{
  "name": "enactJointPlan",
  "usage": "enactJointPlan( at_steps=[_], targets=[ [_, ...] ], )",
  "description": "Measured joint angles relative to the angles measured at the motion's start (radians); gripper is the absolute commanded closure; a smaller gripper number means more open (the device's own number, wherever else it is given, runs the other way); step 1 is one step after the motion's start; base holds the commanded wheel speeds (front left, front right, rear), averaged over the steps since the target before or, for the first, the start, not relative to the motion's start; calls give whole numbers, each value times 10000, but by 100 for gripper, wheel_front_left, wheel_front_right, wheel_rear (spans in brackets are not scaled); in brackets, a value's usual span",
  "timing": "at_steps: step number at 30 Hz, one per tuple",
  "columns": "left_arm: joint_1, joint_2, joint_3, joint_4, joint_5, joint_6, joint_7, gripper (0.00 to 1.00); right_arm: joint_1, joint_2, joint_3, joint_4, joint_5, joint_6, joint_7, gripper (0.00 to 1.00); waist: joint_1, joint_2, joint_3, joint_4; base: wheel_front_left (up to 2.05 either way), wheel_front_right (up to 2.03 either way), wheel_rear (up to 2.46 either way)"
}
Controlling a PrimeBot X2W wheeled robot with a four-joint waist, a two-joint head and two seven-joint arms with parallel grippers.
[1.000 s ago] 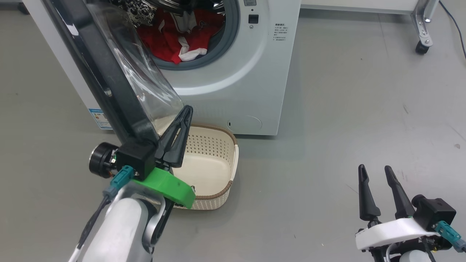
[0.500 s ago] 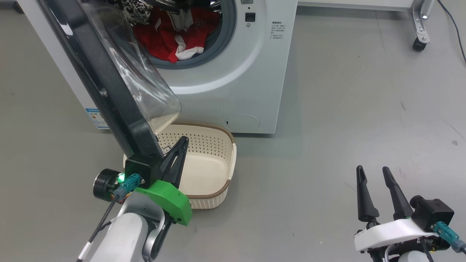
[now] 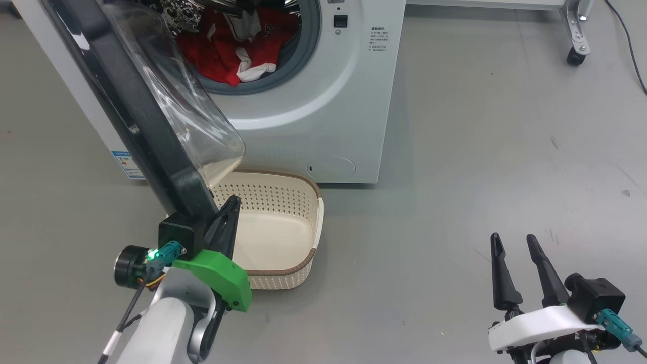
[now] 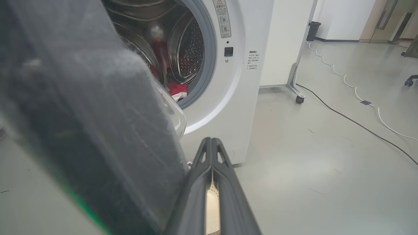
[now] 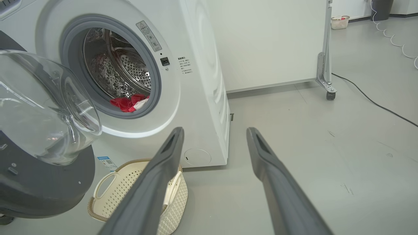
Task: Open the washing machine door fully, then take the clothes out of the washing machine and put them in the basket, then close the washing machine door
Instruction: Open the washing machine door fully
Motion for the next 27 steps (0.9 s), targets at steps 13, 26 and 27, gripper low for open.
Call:
enactJointPlan(
  at_steps=[13, 26, 27],
  targets=[
    [-81, -21, 105, 407, -75, 50, -301, 100, -1, 15, -90, 153, -25, 84, 0, 0, 0, 0, -16, 77, 0, 0, 0],
    [-150, -82, -84, 765, -224, 19, -516, 100, 11, 42, -232, 196, -84, 113, 0, 0, 0, 0, -184, 659, 0, 0, 0],
    [-151, -96, -86, 786, -270, 19, -525, 100, 14, 48, -228, 203, -84, 115, 0, 0, 0, 0, -195, 716, 0, 0, 0]
  ],
)
